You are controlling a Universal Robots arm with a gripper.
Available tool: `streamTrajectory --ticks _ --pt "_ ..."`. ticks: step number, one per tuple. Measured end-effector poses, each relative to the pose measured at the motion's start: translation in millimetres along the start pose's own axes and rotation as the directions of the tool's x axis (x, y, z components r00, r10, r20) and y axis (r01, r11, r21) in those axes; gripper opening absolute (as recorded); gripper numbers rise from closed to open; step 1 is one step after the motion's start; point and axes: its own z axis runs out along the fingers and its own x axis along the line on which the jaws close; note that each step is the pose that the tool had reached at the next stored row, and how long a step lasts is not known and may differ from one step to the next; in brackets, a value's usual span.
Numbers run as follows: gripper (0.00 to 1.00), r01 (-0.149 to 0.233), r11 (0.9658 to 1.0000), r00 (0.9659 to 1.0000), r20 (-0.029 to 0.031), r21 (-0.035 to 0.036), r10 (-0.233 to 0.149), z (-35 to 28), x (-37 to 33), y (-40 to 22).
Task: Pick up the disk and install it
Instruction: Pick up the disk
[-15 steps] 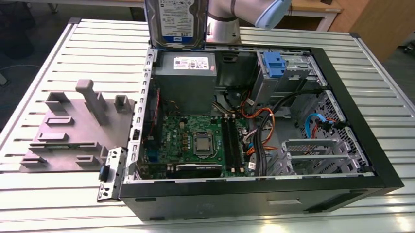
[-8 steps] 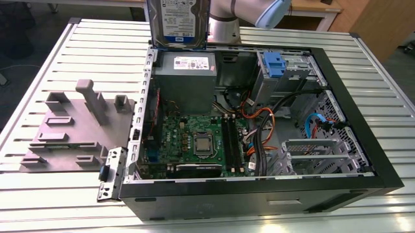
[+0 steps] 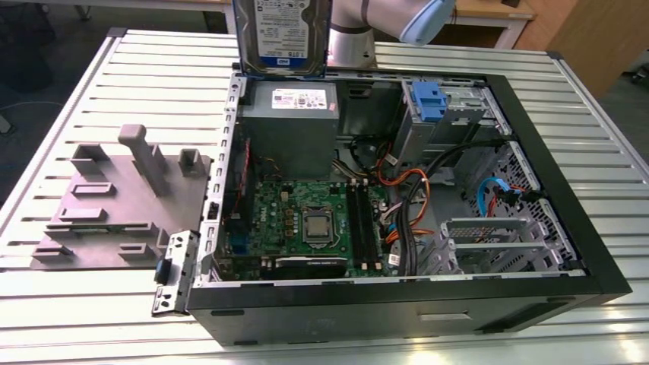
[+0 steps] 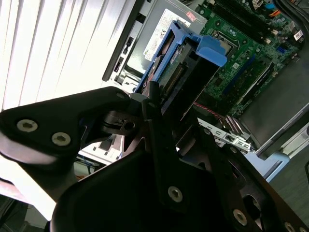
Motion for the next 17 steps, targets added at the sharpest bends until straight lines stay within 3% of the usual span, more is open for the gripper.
streamTrajectory --ticks 3,8,17 --pt "0.35 0.0 1.0 1.0 0.0 -0.0006 0.0 0.0 0.0 -0.1" --pt "0.35 0.0 1.0 1.0 -0.0002 -0.0076 0.0 0.0 0.0 0.0" --pt "0.35 0.0 1.0 1.0 -0.0001 -0.0079 0.0 0.0 0.0 0.0"
